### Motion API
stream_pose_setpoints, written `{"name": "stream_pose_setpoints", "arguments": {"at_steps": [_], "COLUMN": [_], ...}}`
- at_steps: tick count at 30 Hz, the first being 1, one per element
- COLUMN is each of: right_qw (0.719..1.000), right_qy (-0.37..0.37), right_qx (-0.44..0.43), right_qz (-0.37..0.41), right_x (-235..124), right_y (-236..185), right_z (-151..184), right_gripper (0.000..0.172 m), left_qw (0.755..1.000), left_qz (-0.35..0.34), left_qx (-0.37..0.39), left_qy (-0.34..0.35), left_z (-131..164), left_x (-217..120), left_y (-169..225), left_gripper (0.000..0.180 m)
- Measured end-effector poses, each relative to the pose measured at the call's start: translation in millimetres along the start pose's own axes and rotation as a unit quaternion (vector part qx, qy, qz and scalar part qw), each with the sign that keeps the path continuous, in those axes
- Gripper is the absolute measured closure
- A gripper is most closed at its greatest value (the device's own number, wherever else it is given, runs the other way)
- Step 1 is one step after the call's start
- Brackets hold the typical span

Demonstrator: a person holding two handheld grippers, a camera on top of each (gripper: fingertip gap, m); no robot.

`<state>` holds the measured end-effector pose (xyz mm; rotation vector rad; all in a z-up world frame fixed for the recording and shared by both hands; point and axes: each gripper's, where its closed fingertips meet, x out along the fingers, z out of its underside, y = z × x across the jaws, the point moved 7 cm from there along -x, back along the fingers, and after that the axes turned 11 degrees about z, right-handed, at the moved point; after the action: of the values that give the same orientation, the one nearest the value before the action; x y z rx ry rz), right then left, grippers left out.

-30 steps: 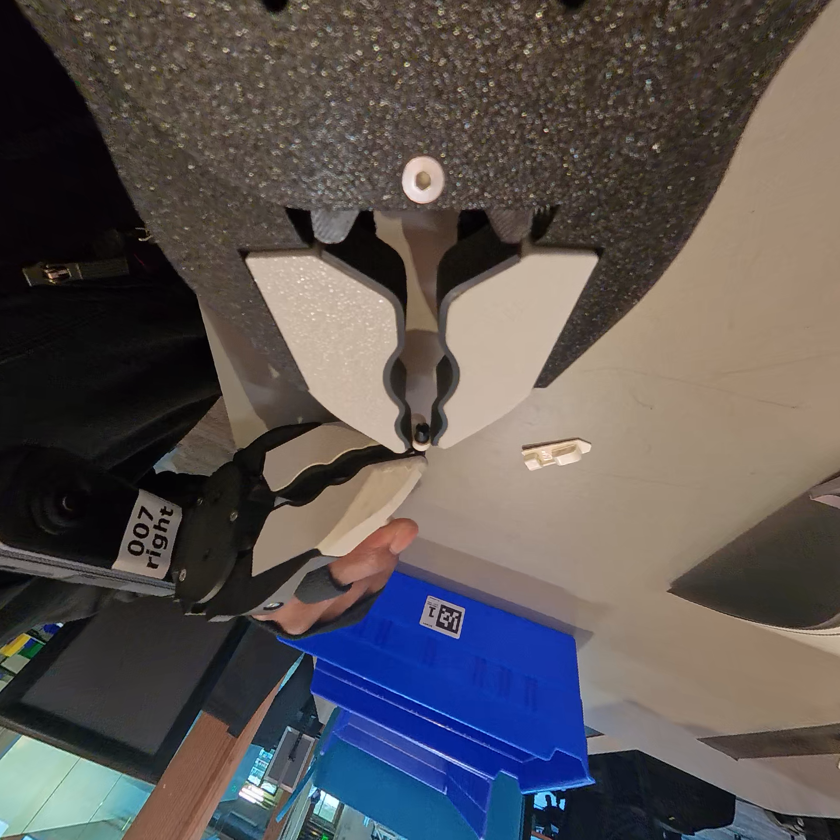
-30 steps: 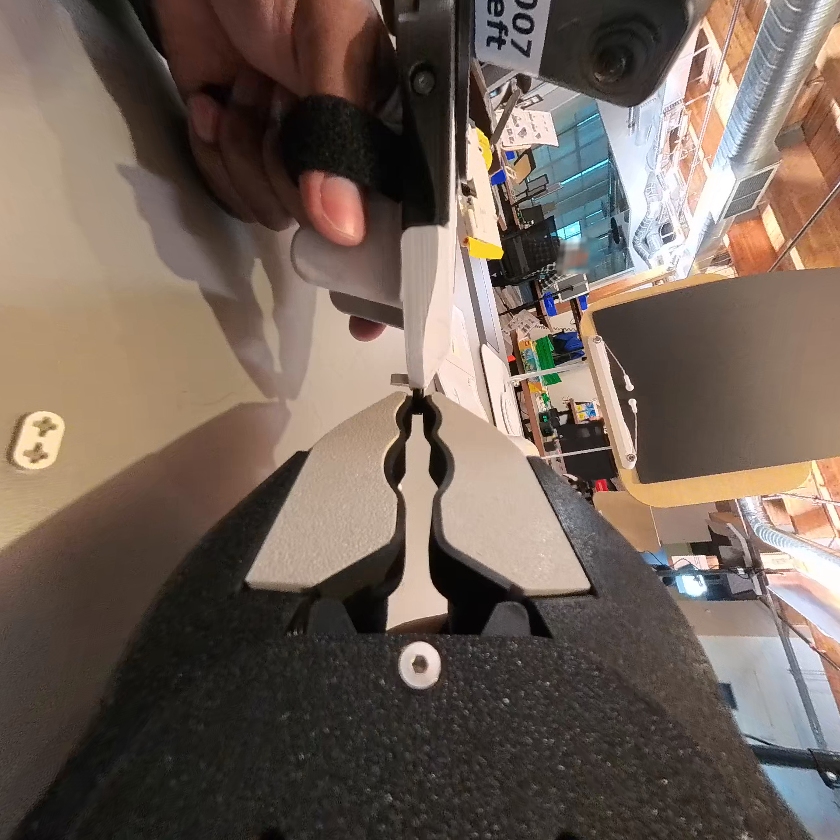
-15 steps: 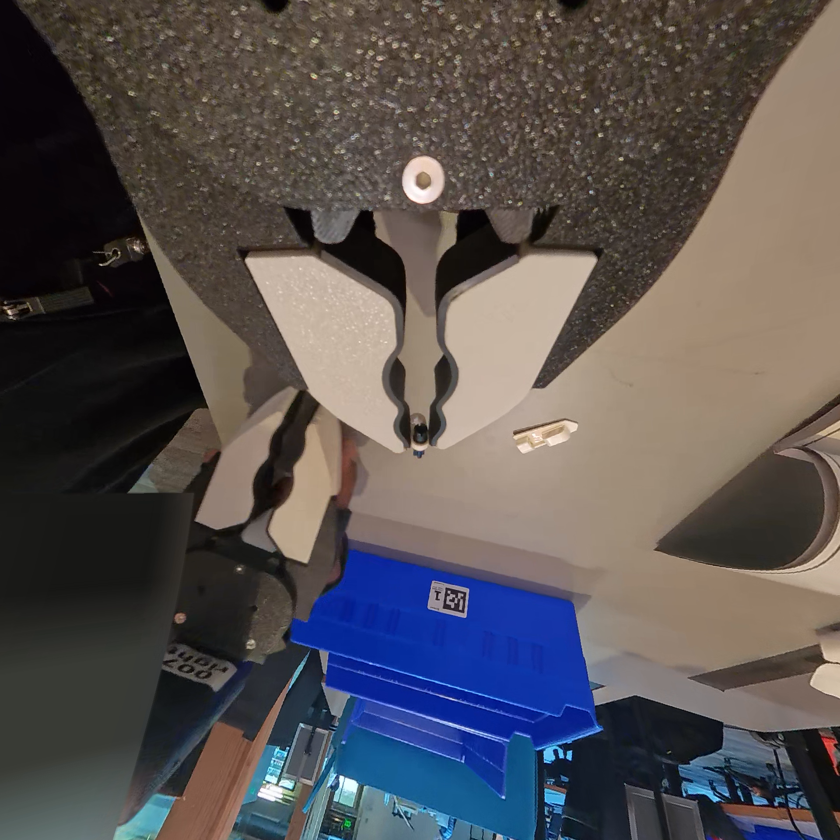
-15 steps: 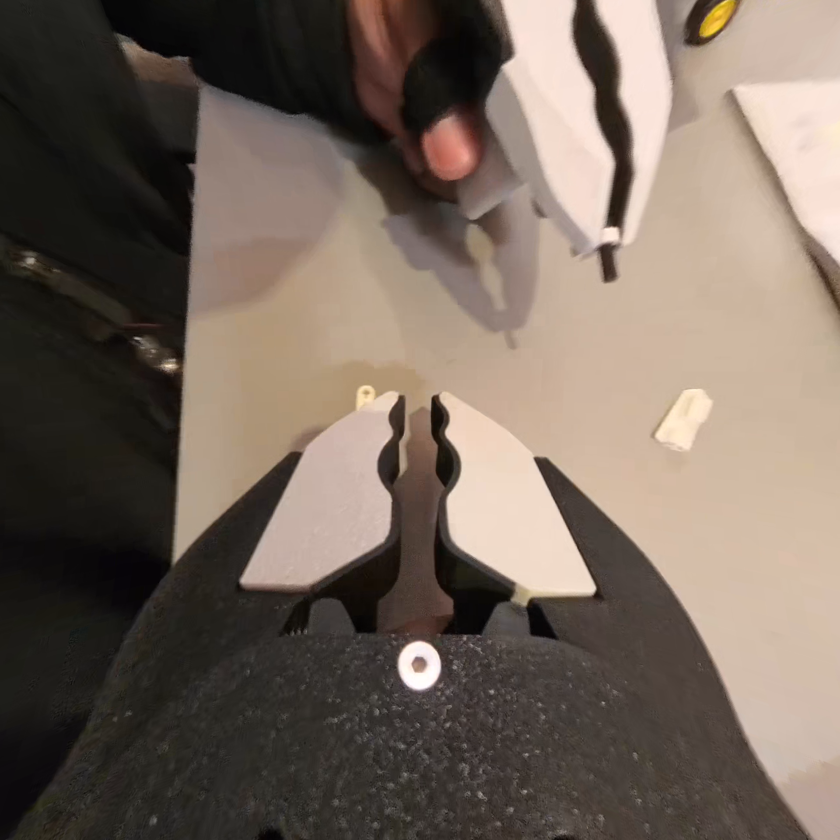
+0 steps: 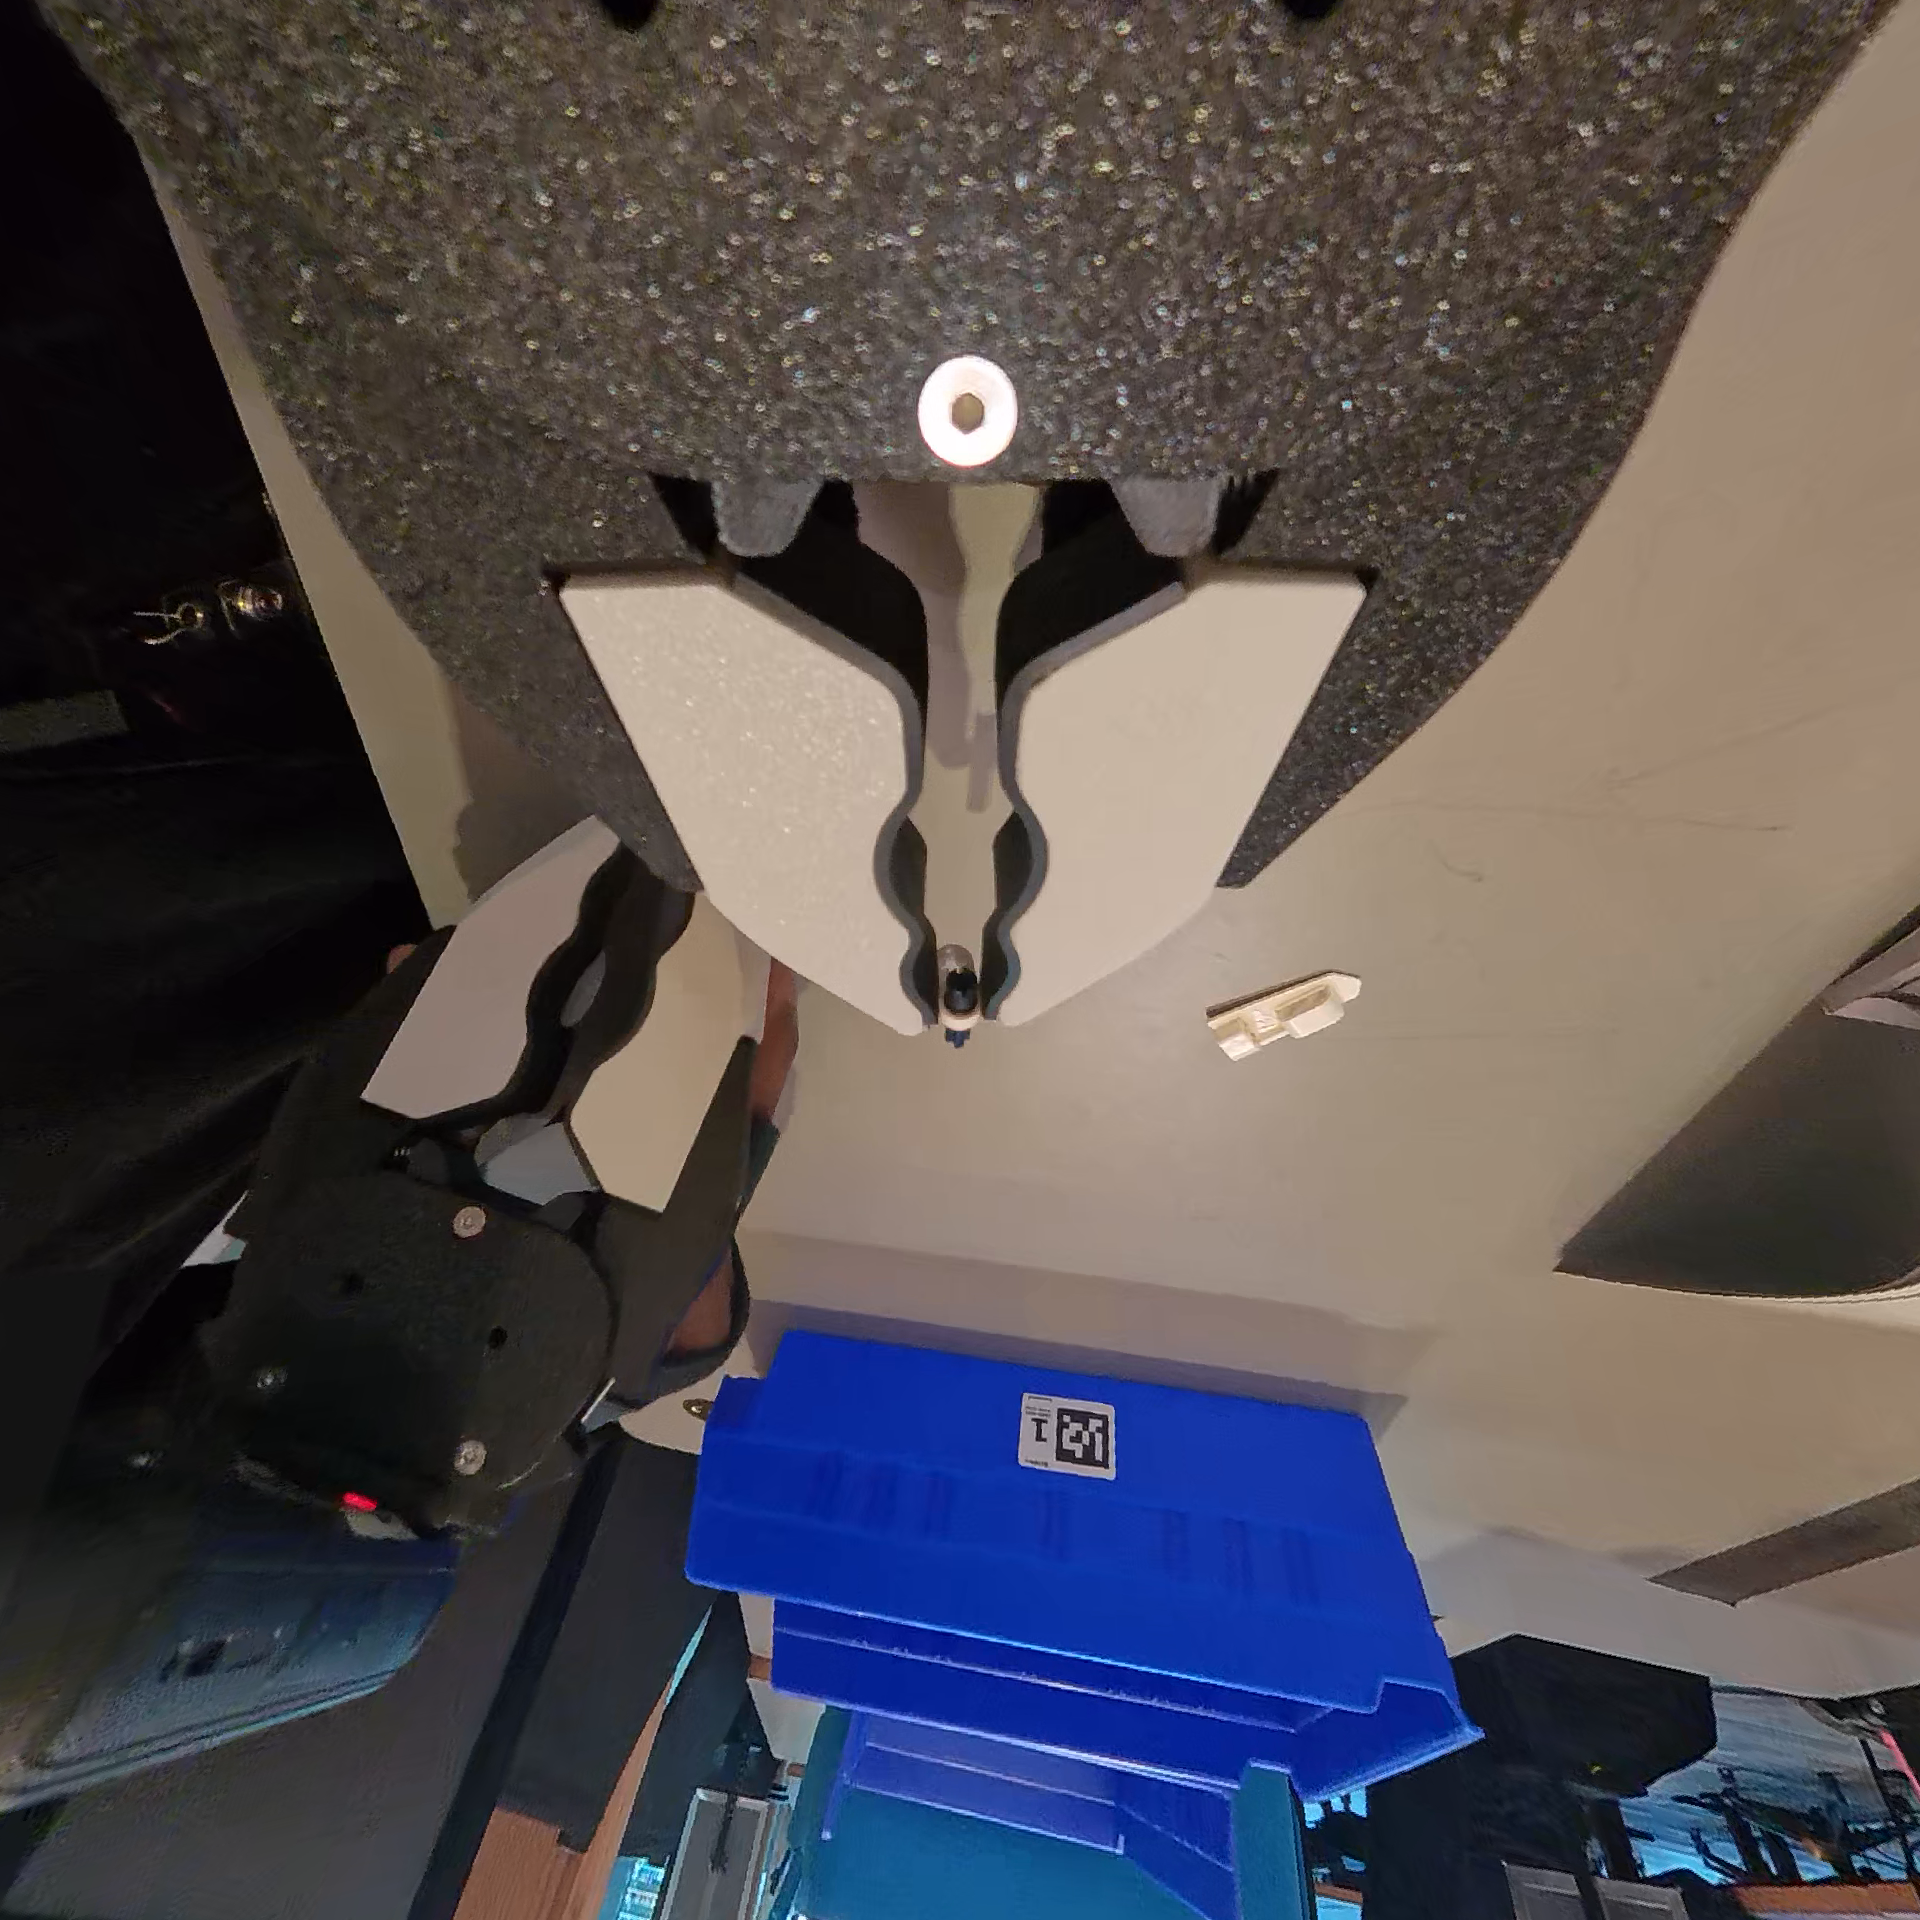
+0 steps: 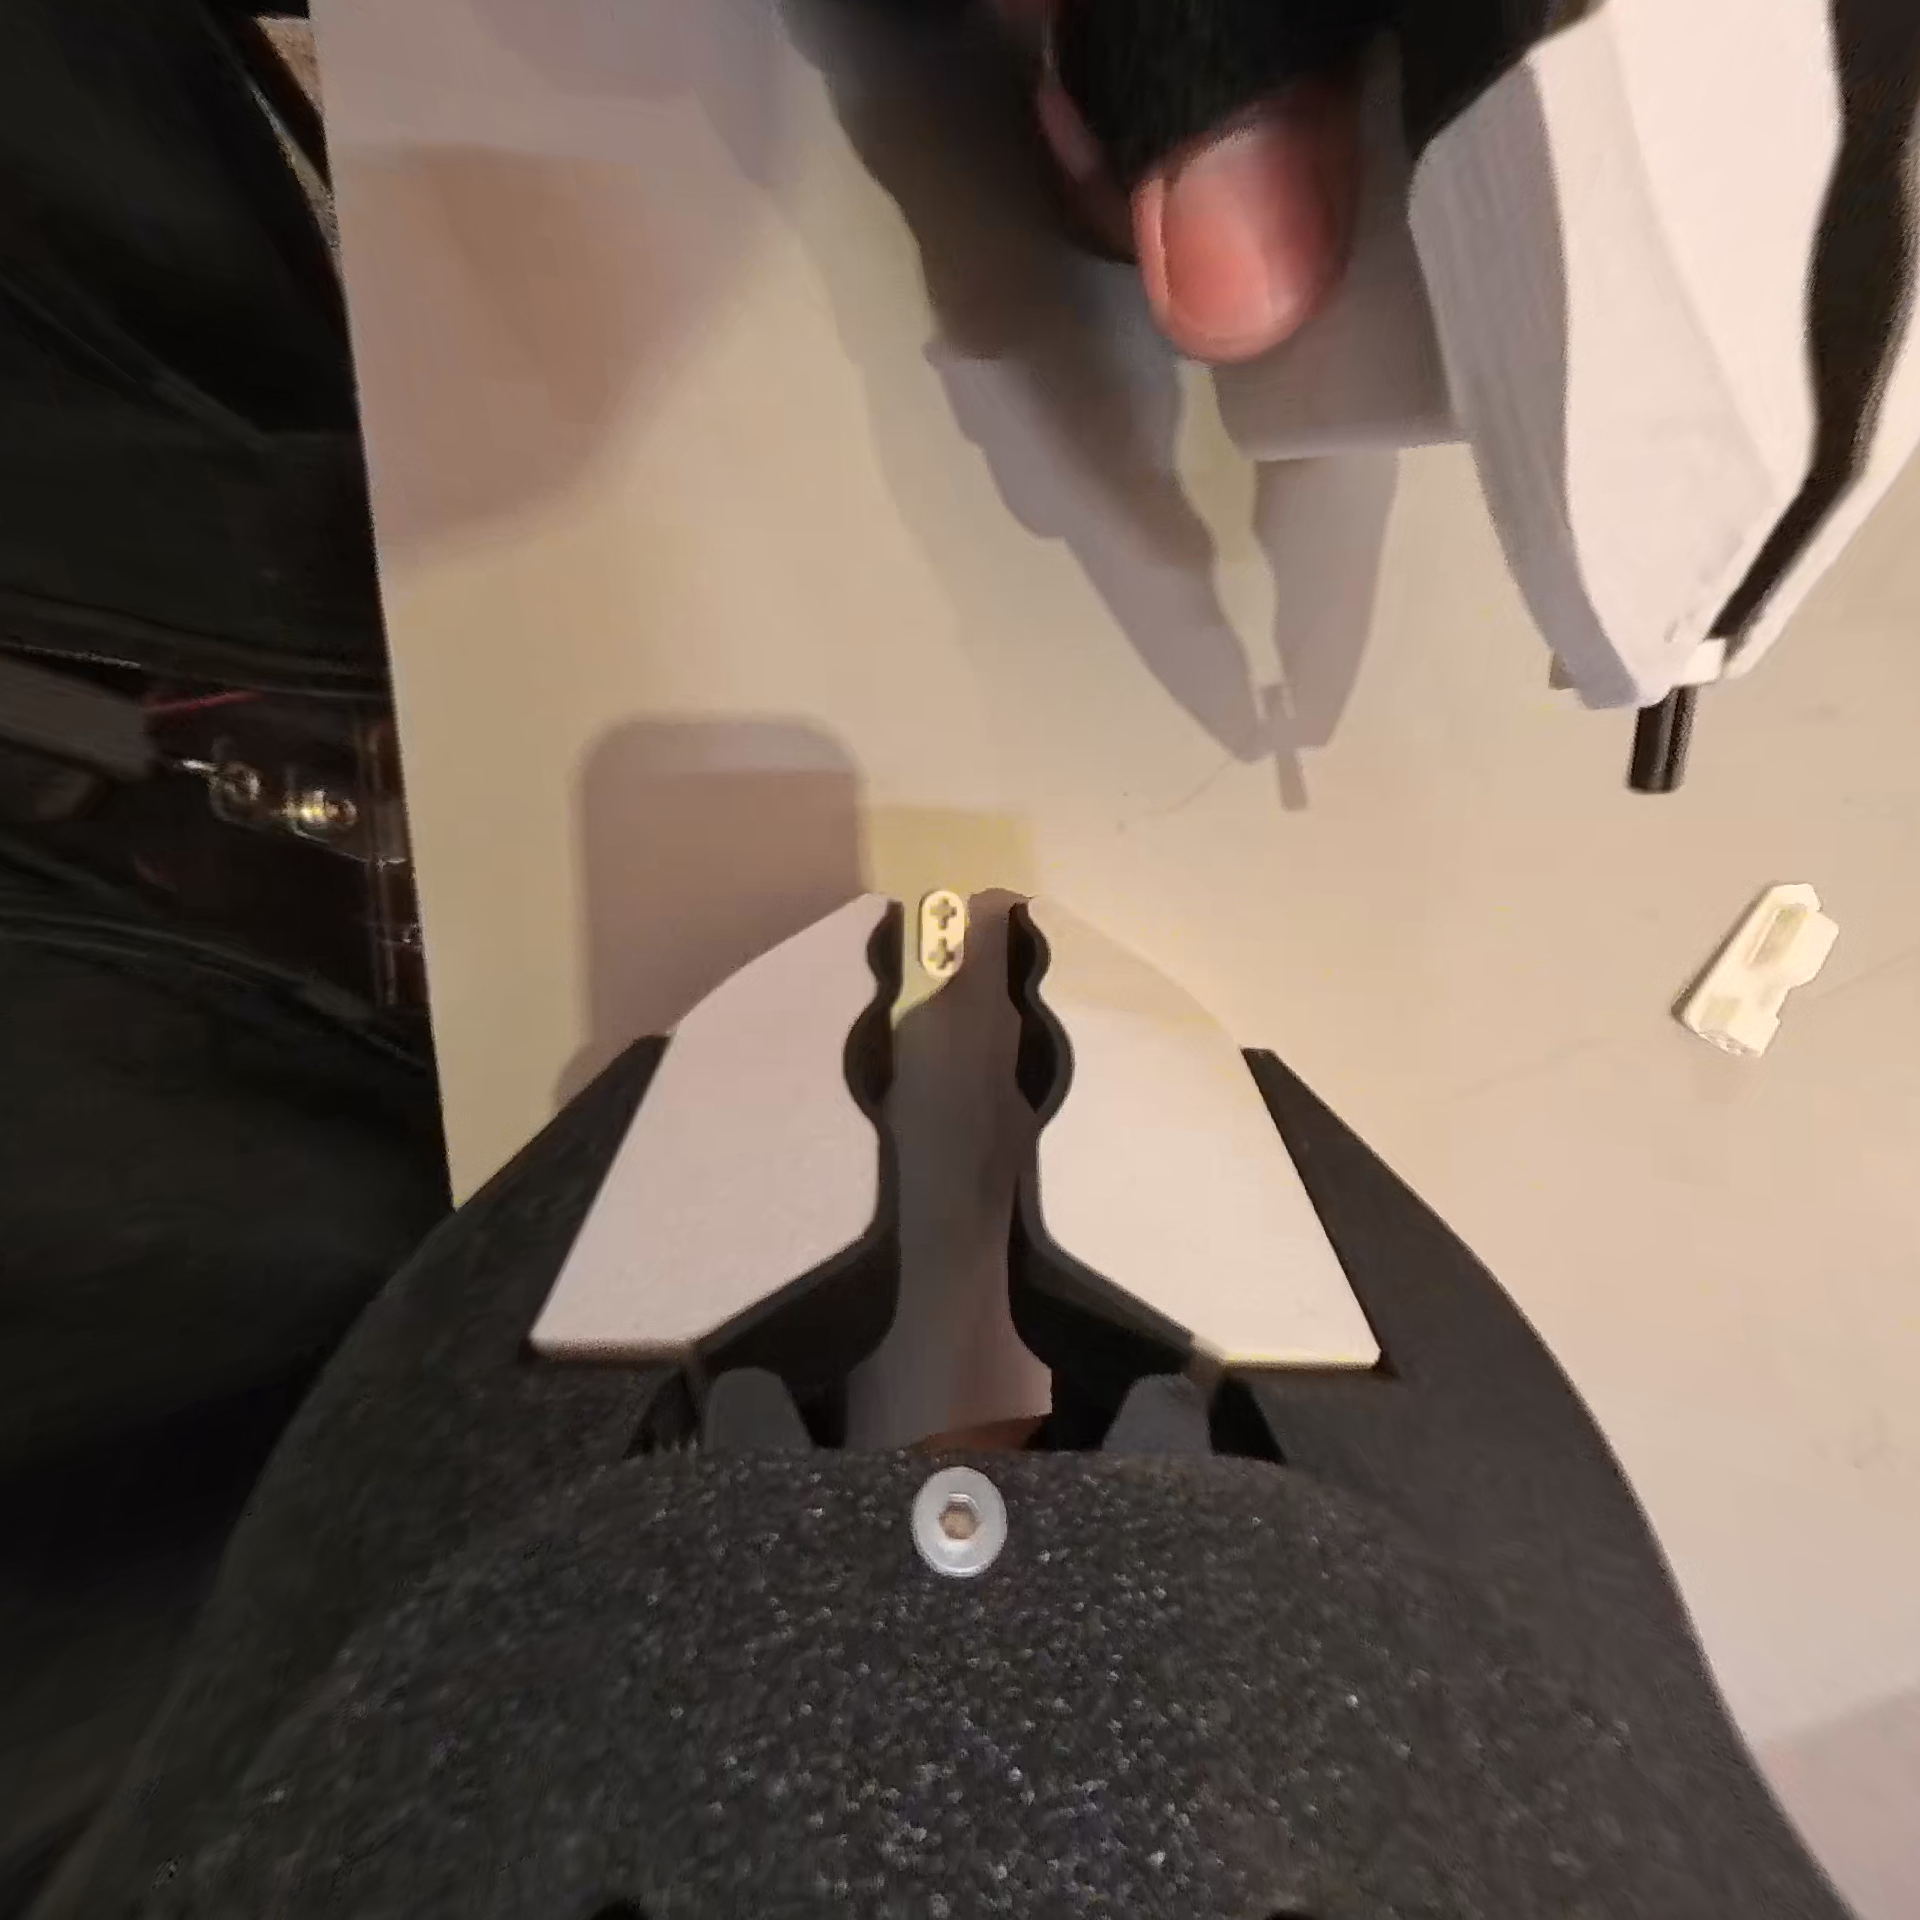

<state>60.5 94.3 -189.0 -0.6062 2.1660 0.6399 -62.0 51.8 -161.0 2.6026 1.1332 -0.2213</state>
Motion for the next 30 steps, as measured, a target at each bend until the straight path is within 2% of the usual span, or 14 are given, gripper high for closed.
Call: {"name": "stream_pose_setpoints", "arguments": {"at_steps": [2,7,10,12,14,17,23,30], "right_qw": [1.000,1.000,0.990,0.965,0.926,0.877,0.800,0.771], "right_qy": [-0.005,0.006,0.097,0.199,0.296,0.385,0.462,0.476], "right_qx": [-0.005,0.006,0.073,0.158,0.230,0.287,0.378,0.405], "right_qz": [0.002,0.030,0.069,0.068,0.048,0.015,-0.068,-0.125], "right_x": [0.7,2.3,-2.6,-11.7,-20.8,-24.7,-17.4,-12.8], "right_y": [-0.3,9.4,36.0,56.9,73.8,88.3,104.2,108.6], "right_z": [-0.2,3.3,1.0,-5.2,-10.5,-16.4,-21.6,-24.4], "right_gripper": [0.164,0.165,0.165,0.165,0.165,0.165,0.165,0.165], "left_qw": [1.000,1.000,0.999,0.996,0.992,0.986,0.977,0.969], "left_qz": [0.001,0.000,-0.004,-0.004,-0.002,-0.010,-0.012,-0.006], "left_qx": [0.003,0.001,-0.009,-0.017,-0.022,-0.026,-0.049,-0.062], "left_qy": [-0.003,0.010,0.046,0.086,0.128,0.165,0.209,0.237], "left_z": [0.4,-1.1,-5.9,-10.7,-15.4,-19.2,-21.2,-22.7], "left_x": [0.4,-2.2,-7.7,-12.7,-17.9,-22.0,-23.5,-25.4], "left_y": [0.7,0.0,-2.6,-4.3,-5.3,-7.3,-11.3,-14.3], "left_gripper": [0.173,0.173,0.173,0.173,0.173,0.173,0.173,0.173]}}
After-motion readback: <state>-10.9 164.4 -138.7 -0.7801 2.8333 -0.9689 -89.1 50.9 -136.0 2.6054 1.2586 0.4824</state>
